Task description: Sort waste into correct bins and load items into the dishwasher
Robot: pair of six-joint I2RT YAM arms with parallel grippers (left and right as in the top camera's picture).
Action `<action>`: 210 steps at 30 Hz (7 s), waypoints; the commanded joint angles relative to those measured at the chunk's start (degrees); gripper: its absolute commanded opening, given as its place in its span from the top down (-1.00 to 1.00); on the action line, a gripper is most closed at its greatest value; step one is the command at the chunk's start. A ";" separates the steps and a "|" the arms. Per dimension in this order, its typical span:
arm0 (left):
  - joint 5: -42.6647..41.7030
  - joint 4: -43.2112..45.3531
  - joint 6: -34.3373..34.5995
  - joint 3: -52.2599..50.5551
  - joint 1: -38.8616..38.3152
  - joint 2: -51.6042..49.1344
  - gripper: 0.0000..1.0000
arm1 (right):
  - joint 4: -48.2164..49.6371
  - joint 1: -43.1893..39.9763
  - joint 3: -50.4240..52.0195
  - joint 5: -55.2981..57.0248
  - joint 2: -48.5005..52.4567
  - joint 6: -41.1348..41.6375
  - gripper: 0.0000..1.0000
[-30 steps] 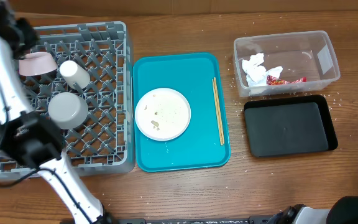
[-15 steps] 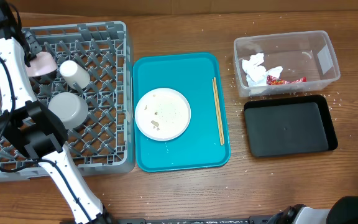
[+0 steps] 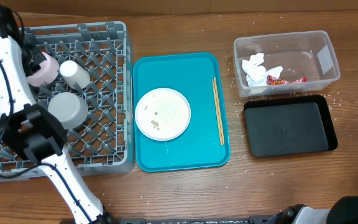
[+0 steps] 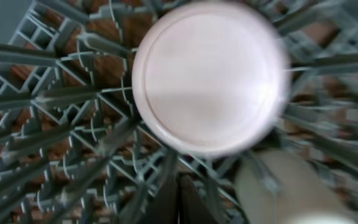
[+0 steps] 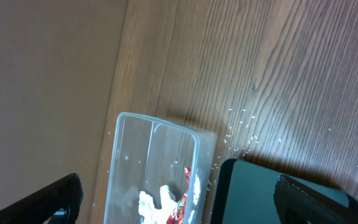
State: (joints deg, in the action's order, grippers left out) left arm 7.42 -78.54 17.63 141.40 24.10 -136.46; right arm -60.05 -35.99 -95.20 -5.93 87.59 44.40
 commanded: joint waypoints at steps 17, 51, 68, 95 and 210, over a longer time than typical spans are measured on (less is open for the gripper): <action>-10.47 -3.80 2.34 0.59 -0.87 19.02 -1.00 | 0.09 -0.09 -1.25 0.55 -1.64 0.22 -1.00; -11.52 -3.32 2.32 0.59 -0.87 19.02 -1.00 | 3.80 59.74 1.09 -5.27 17.88 -21.64 -0.01; -11.52 -3.32 2.32 0.59 -0.87 19.02 -1.00 | 3.04 71.34 1.09 2.91 33.75 -21.86 -0.15; -11.52 -3.32 2.32 0.59 -0.87 19.02 -1.00 | -3.34 69.70 0.33 16.50 36.94 -15.17 0.29; -11.52 -3.32 2.32 0.59 -0.87 19.02 -1.00 | 0.46 91.58 -7.93 20.13 39.39 -32.22 0.93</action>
State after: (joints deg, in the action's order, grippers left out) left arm -3.51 -81.89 19.40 142.10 23.97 -117.45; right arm -60.27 55.81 -102.24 15.25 126.19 11.38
